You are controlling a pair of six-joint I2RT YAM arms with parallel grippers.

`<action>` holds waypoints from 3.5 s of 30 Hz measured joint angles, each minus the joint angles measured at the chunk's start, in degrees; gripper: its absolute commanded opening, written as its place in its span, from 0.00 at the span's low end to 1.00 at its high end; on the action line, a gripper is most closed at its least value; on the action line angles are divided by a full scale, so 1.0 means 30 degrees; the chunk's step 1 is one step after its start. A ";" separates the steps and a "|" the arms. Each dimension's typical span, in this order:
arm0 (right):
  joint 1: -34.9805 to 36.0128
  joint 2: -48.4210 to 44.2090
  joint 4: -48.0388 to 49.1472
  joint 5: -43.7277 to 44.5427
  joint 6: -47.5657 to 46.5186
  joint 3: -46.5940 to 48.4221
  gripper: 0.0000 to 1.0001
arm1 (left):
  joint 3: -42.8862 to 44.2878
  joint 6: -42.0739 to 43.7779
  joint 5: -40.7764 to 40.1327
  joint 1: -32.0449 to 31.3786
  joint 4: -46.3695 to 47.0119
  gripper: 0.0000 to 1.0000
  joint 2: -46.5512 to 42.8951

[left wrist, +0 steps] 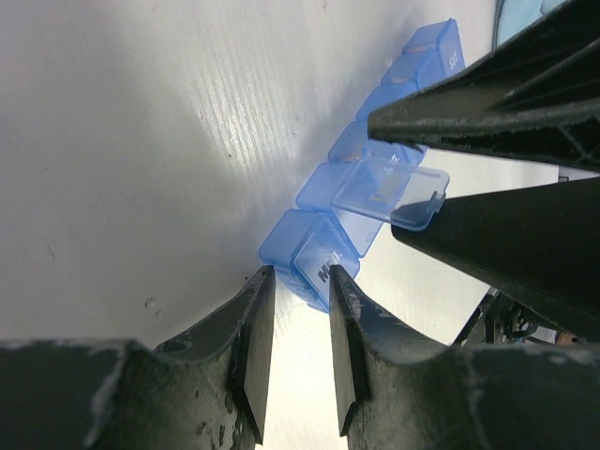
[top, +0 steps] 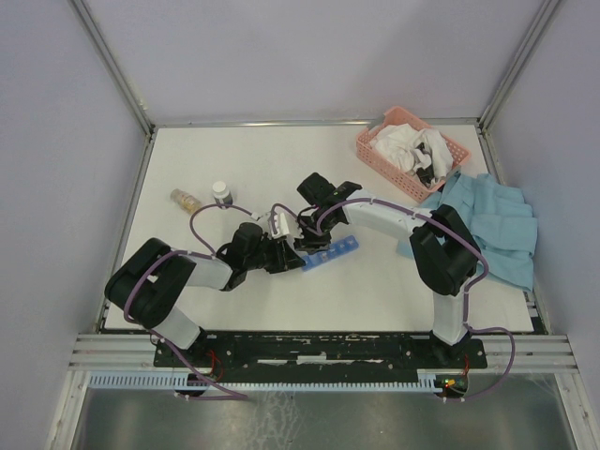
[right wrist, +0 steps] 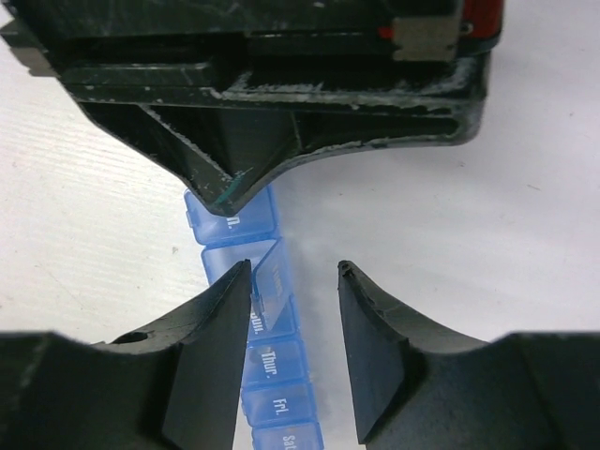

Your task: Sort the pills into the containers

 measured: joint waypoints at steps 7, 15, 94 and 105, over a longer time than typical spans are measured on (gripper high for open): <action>-0.0007 0.0000 0.0962 0.1049 0.1042 0.0000 0.58 | 0.0087 0.0095 0.0029 0.0000 -0.0087 0.35 0.0036; -0.0007 0.0306 0.2186 0.2390 0.2339 0.0000 0.58 | 0.0175 0.0204 0.0073 0.0000 -0.0153 0.35 0.0073; -0.5945 -0.3585 -0.1450 -0.5952 0.7082 0.2222 0.66 | 0.3162 0.1537 -0.0197 0.0364 -0.2769 0.60 0.1100; -0.6047 -1.0659 0.0678 -0.6492 0.9974 -0.1071 0.93 | 0.1574 0.3555 -0.3300 0.0510 -0.4233 0.86 -0.8233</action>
